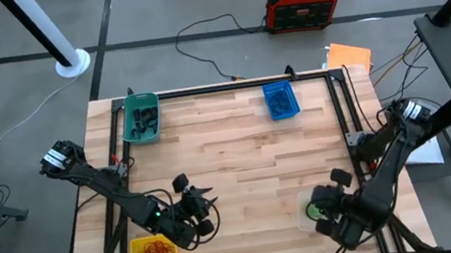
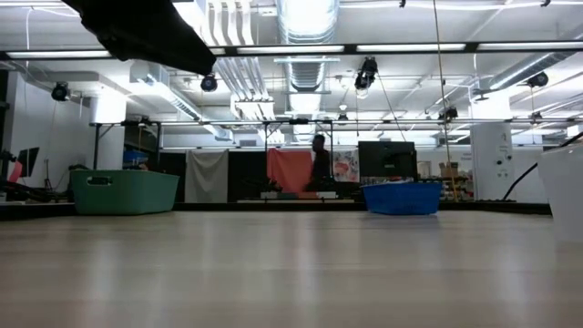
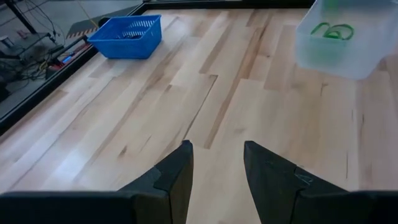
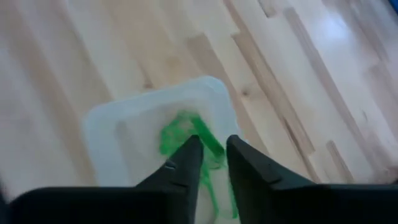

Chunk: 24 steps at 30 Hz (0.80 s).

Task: Sort rubber bands into baskets
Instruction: Put the green rubber band into the transparent bin, then return to Home Position

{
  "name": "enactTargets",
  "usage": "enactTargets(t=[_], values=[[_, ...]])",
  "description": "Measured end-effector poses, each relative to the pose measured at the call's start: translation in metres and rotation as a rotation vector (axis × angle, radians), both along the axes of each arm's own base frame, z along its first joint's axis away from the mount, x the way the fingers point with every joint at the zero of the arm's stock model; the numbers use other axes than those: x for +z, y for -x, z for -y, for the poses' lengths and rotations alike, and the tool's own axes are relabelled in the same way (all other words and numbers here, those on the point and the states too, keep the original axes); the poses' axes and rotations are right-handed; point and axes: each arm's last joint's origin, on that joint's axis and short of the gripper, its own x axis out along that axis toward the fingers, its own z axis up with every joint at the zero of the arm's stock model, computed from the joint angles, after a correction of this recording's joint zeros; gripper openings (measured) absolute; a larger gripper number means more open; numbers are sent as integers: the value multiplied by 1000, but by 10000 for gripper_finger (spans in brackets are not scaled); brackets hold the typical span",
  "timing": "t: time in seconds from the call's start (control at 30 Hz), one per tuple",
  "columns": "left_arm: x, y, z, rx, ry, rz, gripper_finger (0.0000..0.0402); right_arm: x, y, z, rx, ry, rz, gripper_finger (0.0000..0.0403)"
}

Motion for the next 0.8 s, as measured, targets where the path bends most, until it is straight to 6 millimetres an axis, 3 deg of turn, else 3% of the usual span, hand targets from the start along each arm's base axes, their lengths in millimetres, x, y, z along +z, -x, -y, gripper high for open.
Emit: enactTargets(t=[0.2, 0.4, 0.5, 0.63, 0.7, 0.8], values=[[1, -1, 1, -7, 1, 11, 127, -20, 5, 5, -11, 58, -3, 129], [3, -7, 5, -66, -45, 101, 127, -12, -10, -2, 109, 147, 296, 152], [5, -13, 7, -214, -51, 215, 127, -8, -22, -9, 228, 256, 444, 149], [6, -16, -2, -589, 3, 400, 127, -3, -46, -14, 392, 345, 551, 133], [8, -8, -14, -613, 2, 398, 127, 2, -55, -14, 505, 429, 550, 123], [27, 16, -34, -509, -6, 380, 127, 14, -55, -8, 616, 621, 484, 109]])
